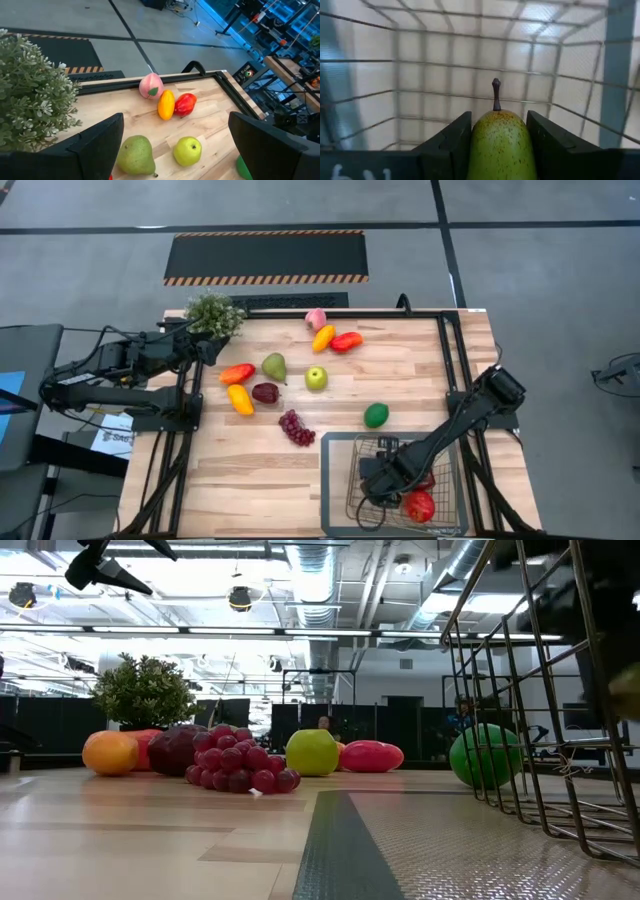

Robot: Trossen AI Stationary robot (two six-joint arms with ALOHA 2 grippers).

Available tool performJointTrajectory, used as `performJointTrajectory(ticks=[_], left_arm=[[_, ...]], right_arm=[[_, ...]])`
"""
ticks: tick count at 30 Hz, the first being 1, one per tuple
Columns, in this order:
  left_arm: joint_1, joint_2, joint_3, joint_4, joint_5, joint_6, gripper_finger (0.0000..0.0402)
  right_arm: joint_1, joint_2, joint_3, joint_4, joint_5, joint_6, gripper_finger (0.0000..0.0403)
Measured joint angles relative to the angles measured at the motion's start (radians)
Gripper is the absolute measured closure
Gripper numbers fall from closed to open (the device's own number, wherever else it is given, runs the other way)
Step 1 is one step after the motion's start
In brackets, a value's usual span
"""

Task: Build produce basket
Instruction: Put the right green pear into the wire basket

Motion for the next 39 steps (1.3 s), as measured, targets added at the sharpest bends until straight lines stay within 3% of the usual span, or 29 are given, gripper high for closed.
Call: performJointTrajectory(ticks=[13,39], left_arm=[[0.000,0.000,0.000,0.010,-0.006,-0.005,0.0055],[0.000,0.000,0.000,0.004,-0.002,-0.002,0.0055]], right_arm=[[-0.024,-0.039,-0.107,0.110,0.022,-0.061,0.0215],[-0.038,-0.033,-0.115,0.142,0.032,-0.051,0.0205]])
